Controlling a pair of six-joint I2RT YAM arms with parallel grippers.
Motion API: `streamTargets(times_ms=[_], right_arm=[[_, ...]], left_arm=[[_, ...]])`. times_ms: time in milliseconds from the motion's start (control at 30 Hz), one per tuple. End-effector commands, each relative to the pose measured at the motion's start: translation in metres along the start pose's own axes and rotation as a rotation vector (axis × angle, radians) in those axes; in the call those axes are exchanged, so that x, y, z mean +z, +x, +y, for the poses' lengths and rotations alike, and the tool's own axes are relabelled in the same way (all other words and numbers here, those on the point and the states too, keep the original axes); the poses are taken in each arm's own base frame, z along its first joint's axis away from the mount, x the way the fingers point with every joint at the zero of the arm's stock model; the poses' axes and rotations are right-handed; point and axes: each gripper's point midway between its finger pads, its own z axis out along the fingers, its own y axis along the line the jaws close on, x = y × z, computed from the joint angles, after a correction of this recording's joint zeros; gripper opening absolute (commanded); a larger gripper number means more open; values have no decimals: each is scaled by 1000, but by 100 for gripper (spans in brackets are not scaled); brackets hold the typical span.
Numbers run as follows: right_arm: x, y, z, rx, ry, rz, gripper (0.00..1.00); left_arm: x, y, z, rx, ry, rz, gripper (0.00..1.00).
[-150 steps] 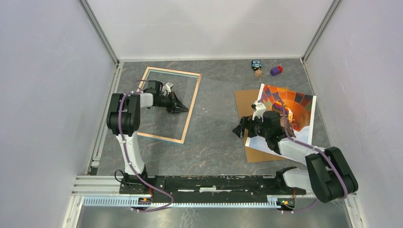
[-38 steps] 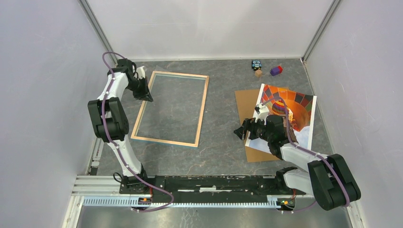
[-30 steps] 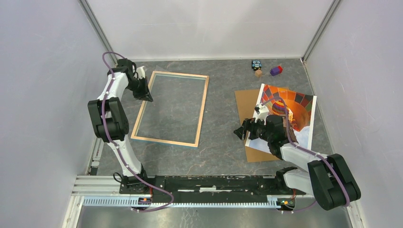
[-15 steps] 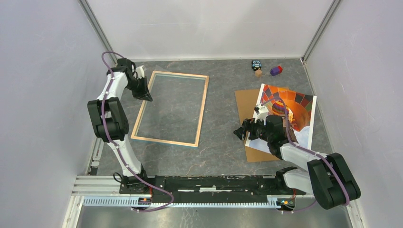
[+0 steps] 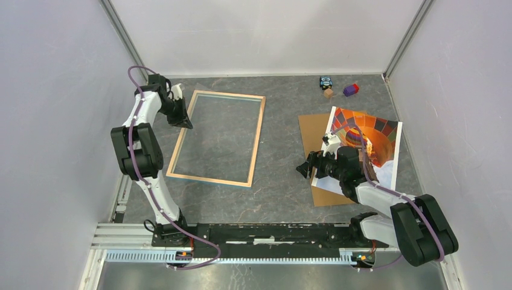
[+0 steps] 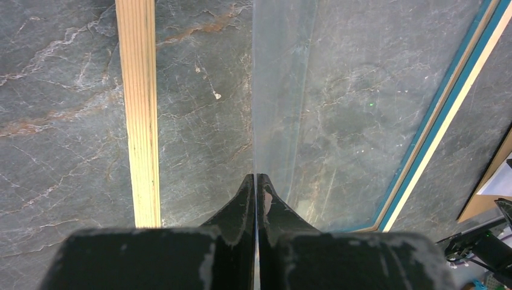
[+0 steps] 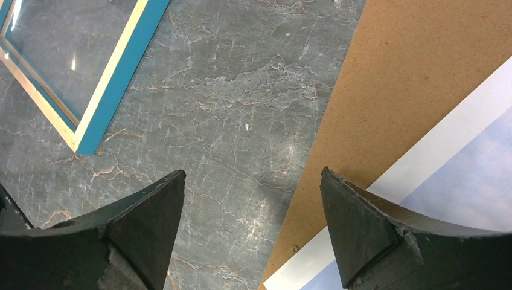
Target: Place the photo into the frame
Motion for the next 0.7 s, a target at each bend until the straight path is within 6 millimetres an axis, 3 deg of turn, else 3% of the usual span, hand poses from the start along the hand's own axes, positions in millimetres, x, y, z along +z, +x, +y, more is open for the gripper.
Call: streamTargets(times_ms=[0, 400, 667], right_arm=[[3, -14, 5, -35, -19, -47, 88], [3, -14, 6, -36, -22, -46, 88], [3, -14, 5, -35, -20, -45, 88]], left_arm=[[-5, -13, 6, 47, -24, -38, 2], [1, -11, -2, 48, 37, -40, 3], [2, -11, 6, 22, -7, -36, 20]])
